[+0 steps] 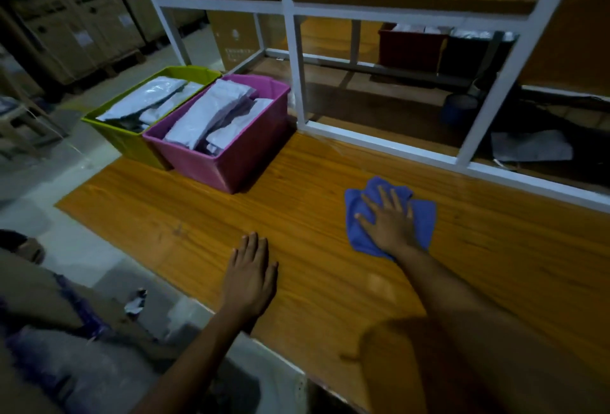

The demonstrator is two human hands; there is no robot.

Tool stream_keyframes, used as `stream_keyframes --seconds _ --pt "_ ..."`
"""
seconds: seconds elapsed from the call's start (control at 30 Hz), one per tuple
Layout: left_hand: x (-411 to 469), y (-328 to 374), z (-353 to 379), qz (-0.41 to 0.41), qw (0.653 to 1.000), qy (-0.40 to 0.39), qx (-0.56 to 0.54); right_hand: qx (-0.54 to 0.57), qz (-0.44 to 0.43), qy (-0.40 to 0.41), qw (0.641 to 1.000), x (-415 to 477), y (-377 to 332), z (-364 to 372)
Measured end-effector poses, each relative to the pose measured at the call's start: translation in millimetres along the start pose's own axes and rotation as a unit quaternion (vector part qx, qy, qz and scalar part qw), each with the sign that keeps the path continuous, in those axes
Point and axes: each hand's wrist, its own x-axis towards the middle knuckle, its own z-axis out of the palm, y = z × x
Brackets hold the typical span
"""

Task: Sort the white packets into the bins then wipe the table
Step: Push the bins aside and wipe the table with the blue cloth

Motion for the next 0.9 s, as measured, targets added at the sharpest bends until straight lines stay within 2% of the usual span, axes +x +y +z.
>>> stream_keyframes --seconds 0.03,0.1,0.2,0.27,0.33,0.43,0.5,0.57,0.67,0.73,0.8,0.9 --pt "-10 4 0 -0.005 1.000 -0.004 0.002 0.005 0.019 -0.001 1.000 -14 -2 1" --pt "-27 11 2 -0.016 1.000 -0.011 0.006 0.005 -0.017 -0.011 1.000 -51 -24 9" --pt "-50 17 4 -0.024 1.000 -0.002 0.003 -0.023 -0.198 -0.080 0.977 -113 -53 21" --pt "-63 16 7 -0.021 1.000 -0.001 0.011 -0.033 -0.267 -0.098 0.958 -138 -40 20" --pt "-75 14 8 -0.014 1.000 -0.011 0.022 -0.026 -0.228 -0.075 0.970 -148 -14 13" --pt "-87 15 7 -0.010 0.999 -0.027 0.021 -0.034 -0.052 -0.008 0.998 -165 16 5" --pt "-93 15 6 -0.011 0.999 -0.032 0.026 -0.035 -0.002 0.016 0.999 -182 10 11" --pt "-97 14 3 -0.004 0.999 -0.035 0.027 -0.042 -0.043 0.026 0.998 -205 -14 23" --pt "-100 8 -2 -0.008 0.999 -0.026 0.036 -0.058 -0.195 0.017 0.979 -232 -44 41" --pt "-101 3 -6 -0.018 0.999 -0.022 0.042 -0.056 -0.259 -0.005 0.964 -230 -46 38" --pt "-100 -4 -8 -0.022 0.998 -0.027 0.044 -0.048 -0.249 -0.002 0.967 -221 -45 36" --pt "-96 -14 -12 -0.039 0.998 -0.032 0.037 -0.037 -0.132 0.018 0.990 -207 -61 40"
